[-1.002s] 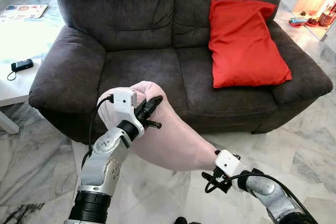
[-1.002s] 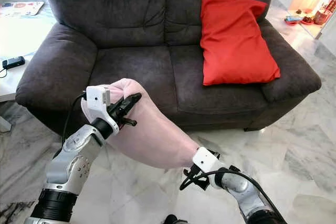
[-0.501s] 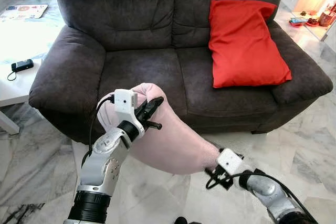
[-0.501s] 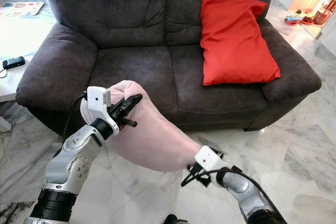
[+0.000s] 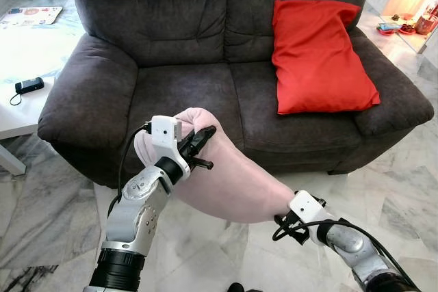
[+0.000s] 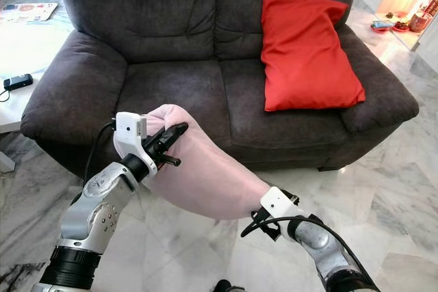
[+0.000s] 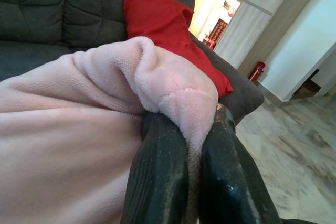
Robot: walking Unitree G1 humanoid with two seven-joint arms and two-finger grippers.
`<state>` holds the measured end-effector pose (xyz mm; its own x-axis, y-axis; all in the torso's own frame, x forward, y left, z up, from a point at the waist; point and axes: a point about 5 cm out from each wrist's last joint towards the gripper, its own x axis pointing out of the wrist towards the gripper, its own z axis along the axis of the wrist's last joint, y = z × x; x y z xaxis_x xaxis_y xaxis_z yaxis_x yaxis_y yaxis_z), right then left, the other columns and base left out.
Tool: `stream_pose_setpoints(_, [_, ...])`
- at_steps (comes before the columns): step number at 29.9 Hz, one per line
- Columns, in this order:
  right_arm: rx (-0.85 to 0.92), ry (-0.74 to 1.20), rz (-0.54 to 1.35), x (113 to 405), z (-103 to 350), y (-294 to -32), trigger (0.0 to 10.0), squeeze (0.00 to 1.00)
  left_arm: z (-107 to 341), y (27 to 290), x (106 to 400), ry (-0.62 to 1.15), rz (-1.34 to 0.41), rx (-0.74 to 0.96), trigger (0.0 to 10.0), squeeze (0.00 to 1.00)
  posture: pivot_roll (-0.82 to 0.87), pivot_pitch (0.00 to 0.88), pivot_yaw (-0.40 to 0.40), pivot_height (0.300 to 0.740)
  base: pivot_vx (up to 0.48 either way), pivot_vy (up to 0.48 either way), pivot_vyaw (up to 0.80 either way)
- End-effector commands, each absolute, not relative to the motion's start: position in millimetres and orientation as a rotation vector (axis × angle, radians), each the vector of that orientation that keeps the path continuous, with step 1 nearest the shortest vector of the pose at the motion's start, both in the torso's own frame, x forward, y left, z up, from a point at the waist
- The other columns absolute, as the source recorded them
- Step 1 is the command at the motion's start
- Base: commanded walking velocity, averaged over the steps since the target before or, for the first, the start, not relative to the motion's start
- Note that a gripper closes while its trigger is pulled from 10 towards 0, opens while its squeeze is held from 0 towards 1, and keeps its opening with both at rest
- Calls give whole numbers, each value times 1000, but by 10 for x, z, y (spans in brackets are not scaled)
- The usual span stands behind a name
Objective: Move the pillow to the sofa from floor
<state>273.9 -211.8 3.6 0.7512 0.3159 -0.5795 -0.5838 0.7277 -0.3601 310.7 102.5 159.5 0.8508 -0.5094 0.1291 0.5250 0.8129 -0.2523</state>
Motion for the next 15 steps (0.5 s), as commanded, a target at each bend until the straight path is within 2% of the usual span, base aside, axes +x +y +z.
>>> stream_pose_setpoints(1, [-564, 555, 533, 2672, -32, -2142, 10000, 0, 1858, 986, 3083, -175, -603, -287, 10000, 0, -20, 120, -42, 740, 0, 0, 0])
stream_pose_setpoints(7, [-559, 549, 532, 2674, -29, -2145, 10000, 0, 1854, 985, 3084, -174, -604, -285, 10000, 0, -21, 120, -42, 740, 0, 0, 0])
stream_pose_setpoints(8, [-556, 541, 531, 2680, -21, -2142, 6431, 0, 1845, 981, 3080, -170, -607, -278, 10000, 0, -19, 118, -42, 740, 0, 0, 0])
stream_pose_setpoints(9, [-555, 539, 530, 2684, -19, -2140, 0, 0, 1840, 980, 3078, -168, -608, -273, 10000, 0, -20, 118, -42, 740, 0, 0, 0])
stream_pose_setpoints(15, [-558, 539, 531, 2690, -13, -2145, 0, 0, 1838, 979, 3082, -167, -609, -272, 10000, 0, -20, 118, -41, 740, 0, 0, 0])
